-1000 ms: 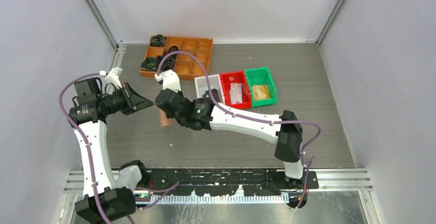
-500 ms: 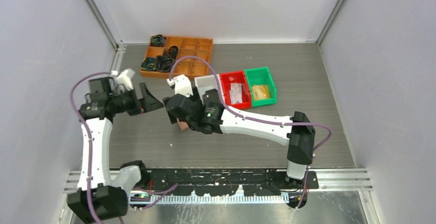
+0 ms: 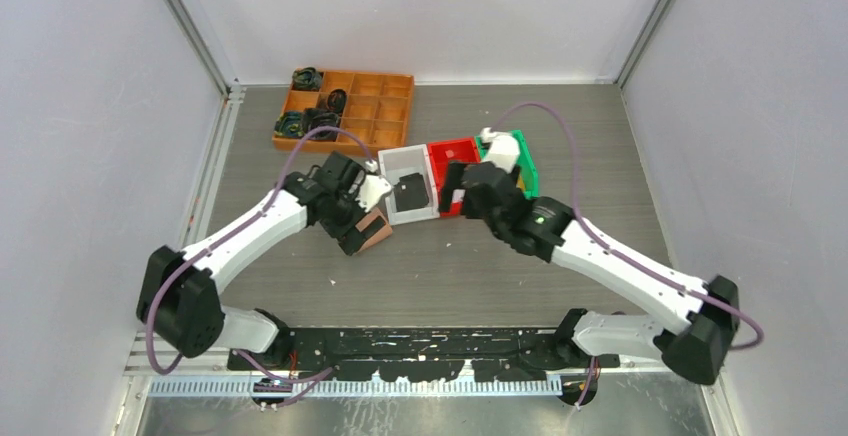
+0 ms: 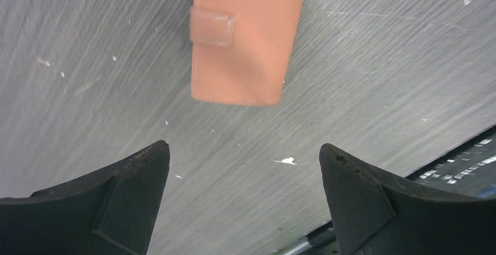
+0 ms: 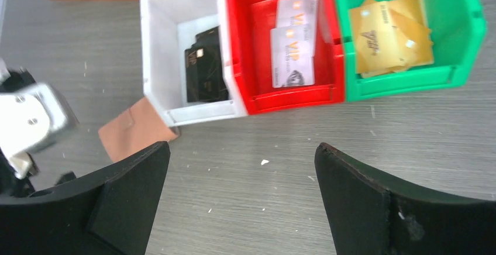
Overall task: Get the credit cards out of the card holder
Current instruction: Pick up the card holder from the center of the board.
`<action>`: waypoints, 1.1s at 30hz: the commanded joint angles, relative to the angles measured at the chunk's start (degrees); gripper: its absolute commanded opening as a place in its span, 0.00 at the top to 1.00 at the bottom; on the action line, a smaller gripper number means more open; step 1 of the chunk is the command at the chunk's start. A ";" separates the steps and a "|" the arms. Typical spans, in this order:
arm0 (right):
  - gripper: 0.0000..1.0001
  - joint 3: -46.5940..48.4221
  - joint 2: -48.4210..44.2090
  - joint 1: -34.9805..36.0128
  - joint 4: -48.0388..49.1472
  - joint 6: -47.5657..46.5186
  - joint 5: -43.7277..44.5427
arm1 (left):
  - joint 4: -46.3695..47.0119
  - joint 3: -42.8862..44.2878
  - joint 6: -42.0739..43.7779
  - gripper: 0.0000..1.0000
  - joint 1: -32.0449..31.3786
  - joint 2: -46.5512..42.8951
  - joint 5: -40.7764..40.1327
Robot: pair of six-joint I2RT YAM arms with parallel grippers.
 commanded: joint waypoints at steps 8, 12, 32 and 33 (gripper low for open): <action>0.01 -2.19 -6.42 -12.10 -1.29 2.80 -8.12 | 16.93 -0.14 10.86 0.00 -9.03 13.93 -12.82; 0.00 -1.94 -5.88 -14.01 -0.90 2.29 -10.12 | 17.20 0.66 10.69 0.00 -9.10 18.00 -10.03; 0.00 -0.74 -6.46 -16.20 2.57 0.29 -19.44 | 2.18 4.42 10.03 0.64 -0.62 13.52 8.87; 0.00 -0.58 -6.41 -16.24 2.93 0.34 -21.57 | 0.20 6.09 9.51 0.68 0.03 11.05 10.65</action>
